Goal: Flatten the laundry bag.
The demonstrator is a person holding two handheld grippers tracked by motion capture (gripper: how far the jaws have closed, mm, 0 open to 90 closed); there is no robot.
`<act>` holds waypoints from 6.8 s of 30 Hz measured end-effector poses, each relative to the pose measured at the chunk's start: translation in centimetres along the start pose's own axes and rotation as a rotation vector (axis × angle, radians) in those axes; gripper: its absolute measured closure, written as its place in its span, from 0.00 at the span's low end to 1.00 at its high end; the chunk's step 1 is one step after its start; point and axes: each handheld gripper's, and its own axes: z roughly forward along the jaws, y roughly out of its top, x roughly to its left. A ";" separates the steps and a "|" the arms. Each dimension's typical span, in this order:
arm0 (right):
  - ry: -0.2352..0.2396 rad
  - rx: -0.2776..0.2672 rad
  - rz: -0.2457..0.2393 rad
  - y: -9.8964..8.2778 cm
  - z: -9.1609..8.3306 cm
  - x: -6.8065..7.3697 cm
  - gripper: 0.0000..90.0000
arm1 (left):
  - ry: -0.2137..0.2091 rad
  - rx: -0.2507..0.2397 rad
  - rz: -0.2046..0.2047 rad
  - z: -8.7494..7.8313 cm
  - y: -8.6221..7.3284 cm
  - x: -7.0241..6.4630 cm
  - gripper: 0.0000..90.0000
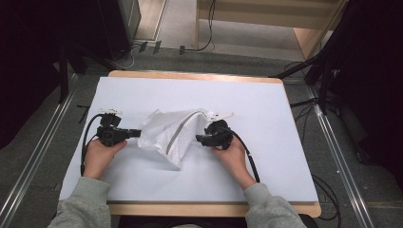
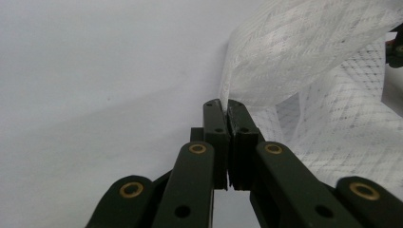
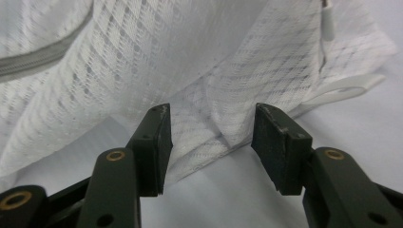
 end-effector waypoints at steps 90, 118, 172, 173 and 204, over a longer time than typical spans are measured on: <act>-0.043 -0.062 0.024 -4.7 -11.4 -3.1 0.71 | 0.037 -0.039 -0.025 -1.7 0.5 1.7 0.59; -0.019 -0.017 0.028 1.7 -3.3 -6.3 0.69 | 0.030 0.007 0.064 -1.5 -5.6 -6.3 0.60; -0.024 -0.004 0.148 3.0 -1.9 -10.8 0.99 | 0.050 0.061 0.013 0.2 -4.7 -4.7 1.00; -0.027 -0.007 0.151 2.9 -2.0 -11.0 0.99 | 0.052 0.061 0.008 0.0 -4.6 -4.4 1.00; -0.140 -0.052 0.216 2.5 -2.7 -14.4 1.00 | 0.034 0.090 -0.013 -0.7 -3.9 -0.6 0.94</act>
